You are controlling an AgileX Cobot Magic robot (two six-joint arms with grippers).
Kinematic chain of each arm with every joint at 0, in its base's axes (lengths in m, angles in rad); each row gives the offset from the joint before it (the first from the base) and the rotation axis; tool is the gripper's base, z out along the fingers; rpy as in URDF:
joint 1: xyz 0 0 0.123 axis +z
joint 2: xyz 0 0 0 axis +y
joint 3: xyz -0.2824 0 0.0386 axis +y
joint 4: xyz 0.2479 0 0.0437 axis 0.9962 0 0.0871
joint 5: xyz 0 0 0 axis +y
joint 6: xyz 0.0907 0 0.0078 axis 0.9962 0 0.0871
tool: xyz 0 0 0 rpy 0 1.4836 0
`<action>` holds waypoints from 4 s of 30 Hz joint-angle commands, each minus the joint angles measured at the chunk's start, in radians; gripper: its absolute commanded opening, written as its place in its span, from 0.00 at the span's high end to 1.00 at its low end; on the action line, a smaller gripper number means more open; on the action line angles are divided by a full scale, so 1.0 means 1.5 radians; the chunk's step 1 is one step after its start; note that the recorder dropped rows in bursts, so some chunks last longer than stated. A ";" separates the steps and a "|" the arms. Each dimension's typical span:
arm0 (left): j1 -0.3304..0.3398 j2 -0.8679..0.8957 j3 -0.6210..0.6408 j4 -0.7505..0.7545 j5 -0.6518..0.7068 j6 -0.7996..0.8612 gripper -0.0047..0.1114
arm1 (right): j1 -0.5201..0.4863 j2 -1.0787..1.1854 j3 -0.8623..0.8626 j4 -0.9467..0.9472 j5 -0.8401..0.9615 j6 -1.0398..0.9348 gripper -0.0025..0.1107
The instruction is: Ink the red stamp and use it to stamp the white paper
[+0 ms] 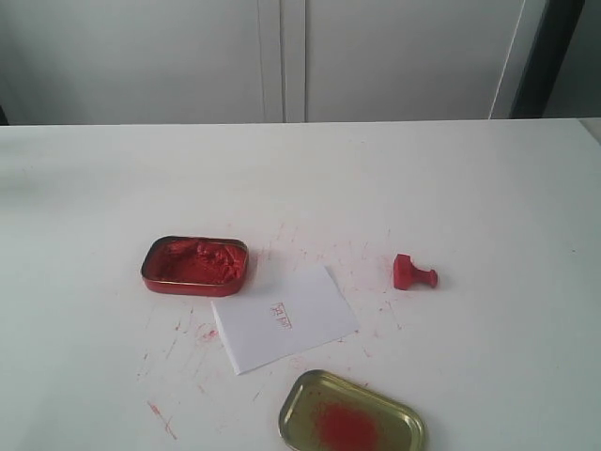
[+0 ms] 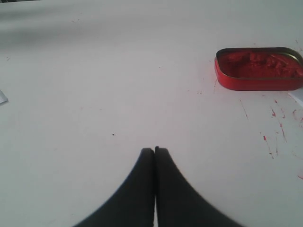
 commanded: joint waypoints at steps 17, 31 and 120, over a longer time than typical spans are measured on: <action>0.001 -0.002 0.003 -0.004 0.000 -0.001 0.96 | -0.001 -0.135 0.094 0.002 0.000 -0.004 0.98; 0.001 -0.002 0.003 -0.004 0.000 -0.001 0.96 | -0.001 -0.299 0.189 0.002 0.008 -0.004 0.98; 0.001 -0.002 0.003 -0.004 0.000 -0.001 0.96 | -0.001 -0.390 0.350 0.001 -0.025 -0.004 0.98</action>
